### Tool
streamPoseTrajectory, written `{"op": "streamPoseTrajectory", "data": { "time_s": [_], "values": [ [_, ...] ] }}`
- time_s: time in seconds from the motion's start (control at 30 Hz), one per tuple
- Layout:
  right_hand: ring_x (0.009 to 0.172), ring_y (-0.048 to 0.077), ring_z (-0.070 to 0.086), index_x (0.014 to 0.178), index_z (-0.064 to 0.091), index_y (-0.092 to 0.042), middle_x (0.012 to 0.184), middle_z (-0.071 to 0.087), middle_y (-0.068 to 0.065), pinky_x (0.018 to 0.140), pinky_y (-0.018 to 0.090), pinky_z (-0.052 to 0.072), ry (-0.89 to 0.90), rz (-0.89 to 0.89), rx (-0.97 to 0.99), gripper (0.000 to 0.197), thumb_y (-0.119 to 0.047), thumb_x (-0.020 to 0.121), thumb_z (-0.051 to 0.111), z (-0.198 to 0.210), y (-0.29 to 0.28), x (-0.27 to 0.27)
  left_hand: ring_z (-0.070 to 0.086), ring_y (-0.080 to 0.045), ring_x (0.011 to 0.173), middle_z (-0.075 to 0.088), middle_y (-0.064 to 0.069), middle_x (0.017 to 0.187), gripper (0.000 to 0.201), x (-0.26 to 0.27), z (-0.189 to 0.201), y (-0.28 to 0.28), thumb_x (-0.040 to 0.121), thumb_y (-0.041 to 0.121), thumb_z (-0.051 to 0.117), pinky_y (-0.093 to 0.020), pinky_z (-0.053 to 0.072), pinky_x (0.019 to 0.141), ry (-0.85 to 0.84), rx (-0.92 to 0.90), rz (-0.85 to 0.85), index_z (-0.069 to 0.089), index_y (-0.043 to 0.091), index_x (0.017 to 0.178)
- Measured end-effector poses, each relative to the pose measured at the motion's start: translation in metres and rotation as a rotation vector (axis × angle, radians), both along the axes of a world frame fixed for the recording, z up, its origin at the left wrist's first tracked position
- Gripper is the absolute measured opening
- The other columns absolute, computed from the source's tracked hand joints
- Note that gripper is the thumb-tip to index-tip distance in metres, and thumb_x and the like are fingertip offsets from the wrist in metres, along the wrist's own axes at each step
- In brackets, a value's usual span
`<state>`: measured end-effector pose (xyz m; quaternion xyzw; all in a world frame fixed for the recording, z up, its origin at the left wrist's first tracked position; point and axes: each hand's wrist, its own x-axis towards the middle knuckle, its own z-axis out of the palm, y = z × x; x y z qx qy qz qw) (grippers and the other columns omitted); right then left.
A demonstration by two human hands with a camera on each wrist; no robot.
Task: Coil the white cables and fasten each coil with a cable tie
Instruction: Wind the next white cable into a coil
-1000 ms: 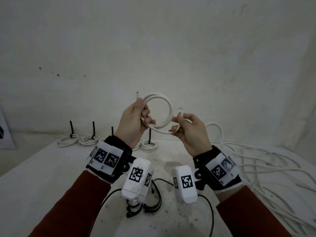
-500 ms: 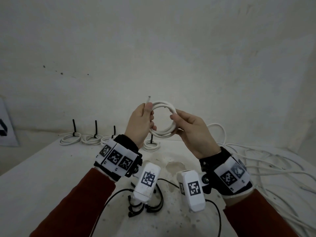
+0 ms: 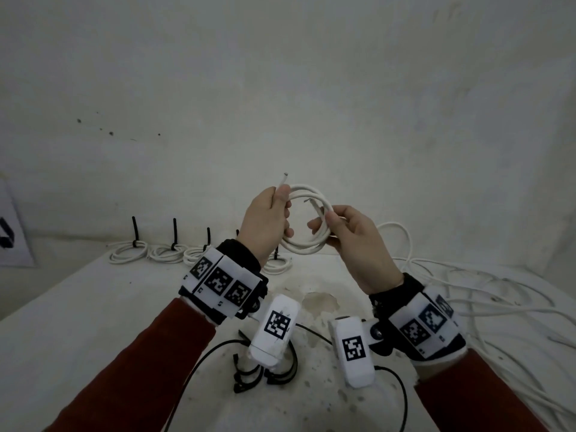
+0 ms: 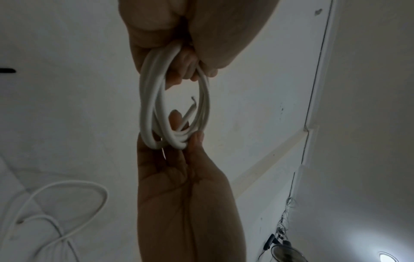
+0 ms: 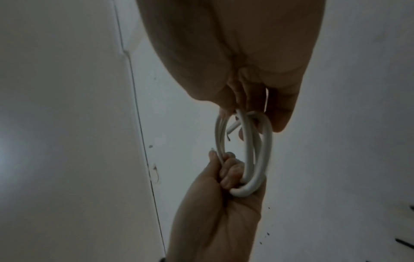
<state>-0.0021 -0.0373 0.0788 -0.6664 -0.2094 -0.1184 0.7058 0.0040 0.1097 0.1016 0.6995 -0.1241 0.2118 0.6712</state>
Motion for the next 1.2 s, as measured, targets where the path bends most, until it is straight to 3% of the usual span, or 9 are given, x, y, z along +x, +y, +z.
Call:
{"op": "streamPoseTrajectory", "data": {
  "time_s": [0.2,0.27,0.37,0.5,0.7,0.83,0.97,1.03,1.2],
  "values": [
    [0.065,0.011,0.053,0.095,0.062,-0.006,0.078,0.061,0.003,0.064,0.021,0.047,0.148,0.172,0.342,0.026,-0.015,0.102,0.039,-0.002,0.005,0.002,0.033,-0.005,0.040,0.034,0.007,0.056,0.034,-0.001,-0.003,-0.008,0.102,0.031,0.035,-0.021,0.039,0.045,0.017,-0.072,-0.036,0.043,0.012,0.075],
    [0.065,0.013,0.051,0.099,0.061,-0.004,0.076,0.059,0.003,0.066,0.023,0.046,0.217,0.267,0.504,0.027,-0.016,0.102,0.038,-0.002,0.006,0.001,0.034,-0.006,0.040,0.034,0.006,0.056,0.034,-0.002,-0.006,-0.010,0.102,0.031,0.034,-0.022,0.041,0.046,0.042,-0.088,-0.062,0.042,0.012,0.075],
    [0.059,0.012,0.050,0.097,0.060,-0.004,0.073,0.059,0.002,0.062,0.023,0.044,0.307,0.247,0.588,0.028,-0.016,0.103,0.036,-0.004,0.007,0.004,0.036,-0.007,0.044,0.035,0.005,0.057,0.031,-0.004,-0.016,-0.013,0.102,0.030,0.036,-0.023,0.045,0.052,0.070,-0.037,-0.094,0.040,0.012,0.077],
    [0.052,0.012,0.050,0.094,0.058,-0.003,0.069,0.060,0.004,0.054,0.024,0.046,0.329,0.135,0.524,0.025,-0.015,0.103,0.038,-0.013,0.011,0.007,0.032,-0.010,0.046,0.030,0.005,0.055,0.033,-0.008,-0.027,-0.011,0.102,0.032,0.033,-0.025,0.046,0.056,0.142,-0.056,-0.189,0.039,0.012,0.077],
    [0.071,0.014,0.060,0.116,0.053,-0.002,0.094,0.073,0.006,0.069,0.034,0.055,0.250,-0.069,0.176,0.035,-0.032,0.101,0.044,-0.023,0.016,0.002,0.030,-0.010,0.041,0.029,0.008,0.046,0.037,-0.005,-0.034,-0.007,0.103,0.032,0.031,-0.028,0.042,0.056,0.186,-0.205,-0.231,0.040,0.010,0.075],
    [0.076,0.019,0.064,0.120,0.049,-0.001,0.104,0.072,0.008,0.068,0.033,0.059,0.303,0.008,0.255,0.037,-0.031,0.099,0.049,-0.019,0.012,-0.002,0.027,-0.007,0.038,0.027,0.008,0.046,0.037,-0.003,-0.034,-0.006,0.102,0.031,0.033,-0.022,0.040,0.045,0.173,-0.320,-0.178,0.039,0.011,0.072],
    [0.089,0.025,0.068,0.119,0.050,-0.006,0.104,0.064,0.018,0.081,0.039,0.058,0.276,-0.007,0.316,0.040,-0.013,0.085,0.070,-0.019,0.008,-0.005,0.025,-0.007,0.036,0.025,0.009,0.043,0.040,0.002,-0.030,-0.005,0.103,0.033,0.031,-0.023,0.039,0.044,0.180,-0.398,-0.151,0.040,0.011,0.071],
    [0.085,0.024,0.069,0.117,0.054,-0.004,0.103,0.065,0.020,0.078,0.036,0.059,0.230,-0.074,0.274,0.042,-0.007,0.081,0.074,-0.021,0.008,-0.006,0.024,-0.007,0.035,0.025,0.009,0.042,0.041,0.002,-0.029,-0.009,0.103,0.034,0.030,-0.024,0.039,0.044,0.197,-0.398,-0.170,0.040,0.011,0.071],
    [0.073,0.027,0.071,0.110,0.062,0.004,0.088,0.069,0.021,0.064,0.032,0.059,0.171,-0.139,0.332,0.030,-0.013,0.087,0.069,-0.022,0.006,-0.005,0.020,-0.008,0.032,0.024,0.006,0.039,0.040,0.001,-0.027,-0.013,0.103,0.032,0.024,-0.023,0.035,0.041,0.293,-0.471,-0.289,0.041,0.010,0.074]
  ]
}}
